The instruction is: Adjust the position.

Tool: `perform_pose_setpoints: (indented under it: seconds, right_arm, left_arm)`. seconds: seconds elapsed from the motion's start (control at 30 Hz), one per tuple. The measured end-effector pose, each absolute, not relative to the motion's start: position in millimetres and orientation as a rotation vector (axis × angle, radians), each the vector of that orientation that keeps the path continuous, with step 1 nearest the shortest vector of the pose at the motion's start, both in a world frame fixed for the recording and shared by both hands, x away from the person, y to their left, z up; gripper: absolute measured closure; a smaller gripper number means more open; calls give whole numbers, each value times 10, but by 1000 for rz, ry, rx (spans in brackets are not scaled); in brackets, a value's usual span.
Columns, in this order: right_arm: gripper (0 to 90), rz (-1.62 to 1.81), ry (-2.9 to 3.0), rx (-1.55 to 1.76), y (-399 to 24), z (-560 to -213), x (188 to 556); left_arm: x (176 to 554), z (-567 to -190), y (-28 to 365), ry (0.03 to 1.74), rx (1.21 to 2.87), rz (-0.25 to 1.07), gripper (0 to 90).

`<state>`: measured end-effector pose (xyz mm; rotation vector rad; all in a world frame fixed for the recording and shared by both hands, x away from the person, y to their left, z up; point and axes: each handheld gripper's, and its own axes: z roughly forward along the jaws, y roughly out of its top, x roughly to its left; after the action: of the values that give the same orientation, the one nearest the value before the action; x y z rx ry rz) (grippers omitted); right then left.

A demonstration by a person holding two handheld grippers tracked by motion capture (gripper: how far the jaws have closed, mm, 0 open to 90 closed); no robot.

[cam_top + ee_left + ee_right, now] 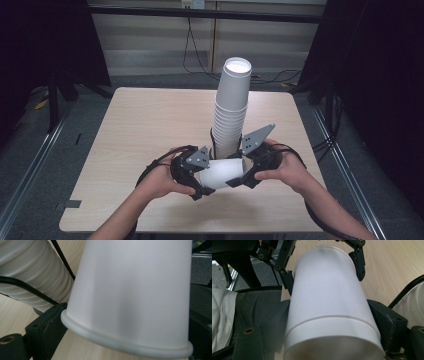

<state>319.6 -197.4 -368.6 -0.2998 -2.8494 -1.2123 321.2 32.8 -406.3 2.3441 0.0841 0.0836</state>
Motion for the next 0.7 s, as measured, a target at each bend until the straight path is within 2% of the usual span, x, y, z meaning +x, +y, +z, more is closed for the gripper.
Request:
perform_pose_setpoints:
  seconds: [0.37,0.6,0.7]
  right_arm:
    - [234,-1209,-2823,-330,-1972,-3698,3227]
    - [227,-1237,-2797,-358,-1978,-3706,3239]
    - [191,-1226,-2819,-369,-1992,-3710,3235]
  left_arm:
    - [3203,-4032,360,99,2342,67,131]
    - [3195,-4020,390,125,2341,78,136]
    - [3199,-4011,411,141,2362,75,136]
